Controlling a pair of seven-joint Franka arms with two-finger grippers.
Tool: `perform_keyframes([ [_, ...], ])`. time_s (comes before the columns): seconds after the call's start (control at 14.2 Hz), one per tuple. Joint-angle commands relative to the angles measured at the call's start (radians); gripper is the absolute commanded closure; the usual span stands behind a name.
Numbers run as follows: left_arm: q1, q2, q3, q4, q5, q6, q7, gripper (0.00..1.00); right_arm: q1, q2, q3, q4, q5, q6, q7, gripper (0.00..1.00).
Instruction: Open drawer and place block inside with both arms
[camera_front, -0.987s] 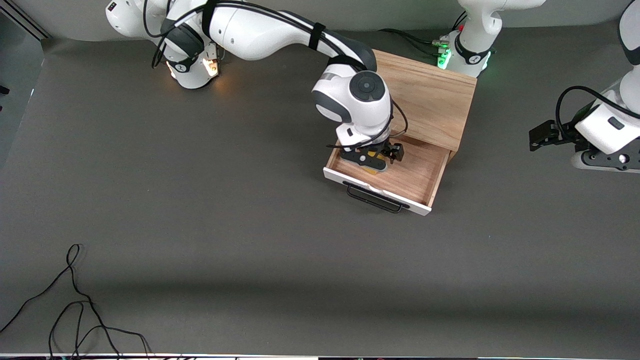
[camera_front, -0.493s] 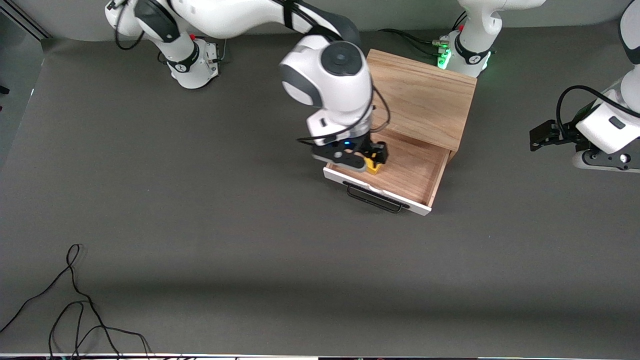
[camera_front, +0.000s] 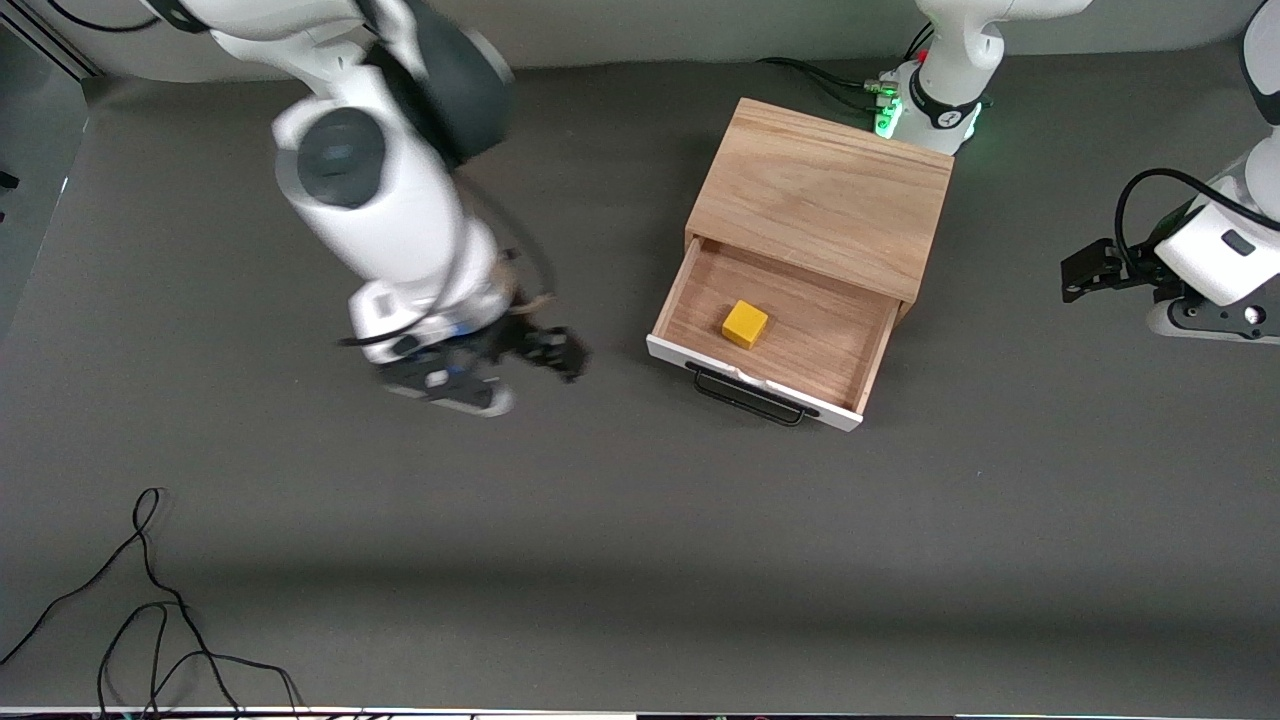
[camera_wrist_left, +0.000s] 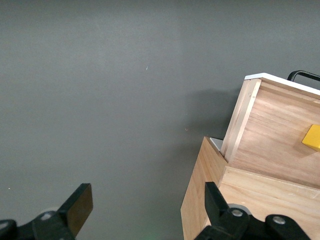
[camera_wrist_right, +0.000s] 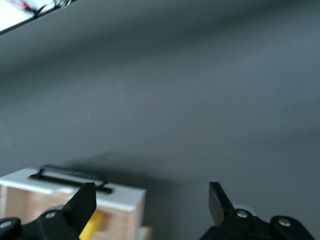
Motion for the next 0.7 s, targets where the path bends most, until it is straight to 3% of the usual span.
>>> perform_keyframes([
  [0.0,-0.015,0.008,0.012,0.024,0.01,-0.025,0.014,0.0,-0.13,-0.194,0.007,-0.237,0.049,0.013,-0.199,0.0],
  [0.14,-0.017,0.009,0.013,0.024,0.011,-0.023,0.014,0.0,-0.202,-0.288,-0.019,-0.341,0.063,0.023,-0.334,0.0],
  [0.42,-0.015,0.012,0.013,0.024,0.011,-0.02,0.014,0.0,-0.204,-0.404,-0.168,-0.463,0.062,0.024,-0.479,0.0],
  [0.63,-0.015,0.014,0.013,0.024,0.01,-0.02,0.014,0.0,-0.299,-0.446,-0.177,-0.503,0.062,0.018,-0.595,0.0],
])
